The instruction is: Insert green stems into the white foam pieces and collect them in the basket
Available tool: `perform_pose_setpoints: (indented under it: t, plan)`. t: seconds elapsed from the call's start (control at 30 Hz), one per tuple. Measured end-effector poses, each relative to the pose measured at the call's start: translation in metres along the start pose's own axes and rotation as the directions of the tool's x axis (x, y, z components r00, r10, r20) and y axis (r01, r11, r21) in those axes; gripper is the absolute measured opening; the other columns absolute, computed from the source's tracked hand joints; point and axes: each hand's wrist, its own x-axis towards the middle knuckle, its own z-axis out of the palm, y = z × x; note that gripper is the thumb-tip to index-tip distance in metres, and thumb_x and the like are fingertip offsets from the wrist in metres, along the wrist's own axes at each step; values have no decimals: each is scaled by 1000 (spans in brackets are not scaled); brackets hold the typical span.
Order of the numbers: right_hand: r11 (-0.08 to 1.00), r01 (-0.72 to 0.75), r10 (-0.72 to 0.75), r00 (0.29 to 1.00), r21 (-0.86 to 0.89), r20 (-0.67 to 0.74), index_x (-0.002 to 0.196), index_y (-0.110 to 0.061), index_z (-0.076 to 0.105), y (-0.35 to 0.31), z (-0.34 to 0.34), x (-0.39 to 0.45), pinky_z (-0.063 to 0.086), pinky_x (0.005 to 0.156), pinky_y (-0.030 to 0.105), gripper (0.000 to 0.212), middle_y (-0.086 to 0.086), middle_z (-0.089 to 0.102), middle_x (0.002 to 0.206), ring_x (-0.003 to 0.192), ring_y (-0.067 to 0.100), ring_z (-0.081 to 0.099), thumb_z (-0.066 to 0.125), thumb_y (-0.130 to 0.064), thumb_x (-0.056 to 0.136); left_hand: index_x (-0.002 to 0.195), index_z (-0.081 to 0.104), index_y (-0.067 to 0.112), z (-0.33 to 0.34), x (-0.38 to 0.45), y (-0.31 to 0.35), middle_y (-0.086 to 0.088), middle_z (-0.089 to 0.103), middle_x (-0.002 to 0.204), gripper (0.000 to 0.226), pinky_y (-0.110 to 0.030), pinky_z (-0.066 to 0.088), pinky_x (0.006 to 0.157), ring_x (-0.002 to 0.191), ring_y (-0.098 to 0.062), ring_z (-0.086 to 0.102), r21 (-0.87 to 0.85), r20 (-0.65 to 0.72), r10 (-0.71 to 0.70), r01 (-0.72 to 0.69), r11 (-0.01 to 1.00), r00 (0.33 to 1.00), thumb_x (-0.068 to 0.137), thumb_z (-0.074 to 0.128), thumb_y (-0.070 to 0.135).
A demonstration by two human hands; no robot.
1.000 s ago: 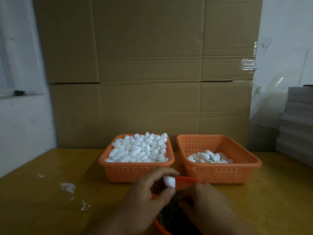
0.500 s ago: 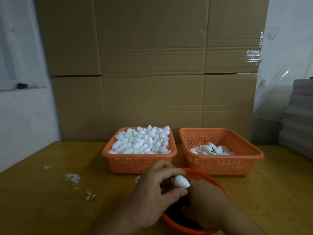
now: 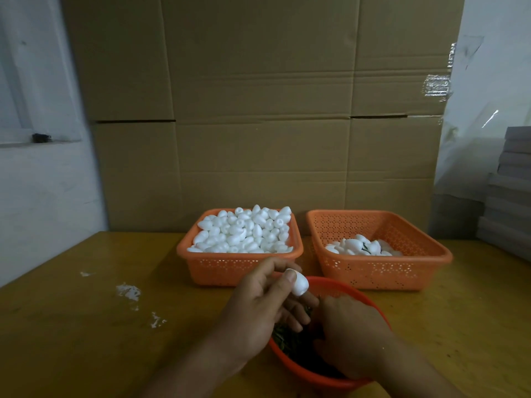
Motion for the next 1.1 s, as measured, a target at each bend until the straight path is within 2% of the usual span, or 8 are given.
perform_pose_setpoints:
  t: [0.2, 0.33, 0.47, 0.77, 0.83, 0.93, 1.0, 1.1]
  plan:
    - [997, -30, 32, 999, 70, -32, 68, -21, 51, 0, -1, -1, 50, 63, 32, 25, -5, 57, 73, 72, 17, 59, 57, -34, 88, 98, 56, 2, 0, 1, 4, -24, 71, 83, 32, -25, 49, 52, 61, -24, 65, -211, -19, -141, 134, 968, 990, 93, 53, 34]
    - [974, -43, 74, 989, 222, -132, 78, -18, 61, 1, -5, -4, 54, 67, 36, 17, -2, 65, 76, 71, 15, 62, 63, -35, 80, 100, 59, 4, -2, 1, 6, -22, 71, 81, 32, -25, 48, 51, 60, -22, 64, -252, -14, -201, 191, 949, 979, 97, 52, 35]
    - [946, 12, 65, 972, 324, -225, 79, -24, 63, 2, -8, -5, 52, 65, 29, 7, -6, 64, 74, 69, 9, 60, 67, -29, 79, 102, 60, 5, -3, 1, 7, -21, 70, 81, 31, -24, 47, 50, 60, -21, 64, -281, -7, -242, 230, 932, 970, 98, 52, 35]
    - [889, 38, 72, 973, 457, -220, 82, -28, 77, 4, -12, -8, 56, 69, 29, 9, -9, 73, 75, 71, 4, 66, 73, -20, 81, 99, 62, 9, -6, 0, 9, -18, 69, 76, 32, -24, 46, 49, 58, -20, 62, -310, -4, -279, 264, 913, 960, 93, 56, 40]
    - [842, 34, 106, 968, 539, -227, 80, -28, 78, 5, -13, -8, 57, 68, 25, 6, -12, 74, 75, 71, 1, 67, 78, -22, 81, 99, 62, 10, -6, 1, 9, -16, 68, 73, 32, -23, 44, 48, 55, -19, 60, -314, -8, -292, 275, 909, 956, 92, 58, 41]
    - [724, 55, 177, 949, 687, -262, 74, -22, 74, 6, -15, -8, 47, 49, 17, 10, -7, 71, 66, 52, 1, 61, 81, -24, 81, 93, 66, 12, -7, 1, 9, -15, 65, 67, 31, -23, 41, 45, 51, -18, 56, -331, -24, -306, 281, 901, 952, 89, 61, 43]
    - [585, 99, 206, 942, 805, -265, 73, -16, 72, 5, -19, -9, 41, 47, 16, 13, 0, 68, 61, 46, 3, 53, 80, -22, 81, 90, 70, 15, -7, 1, 9, -13, 63, 65, 30, -22, 40, 43, 51, -17, 55, -355, -43, -322, 287, 890, 946, 88, 63, 44]
    - [305, 228, 200, 934, 925, -296, 69, -8, 71, 2, -24, -12, 49, 53, 25, 16, 11, 69, 64, 53, 17, 57, 80, -19, 76, 91, 71, 16, -8, 2, 8, -10, 60, 62, 30, -21, 39, 41, 50, -16, 55, -375, -64, -343, 296, 879, 937, 87, 66, 46]
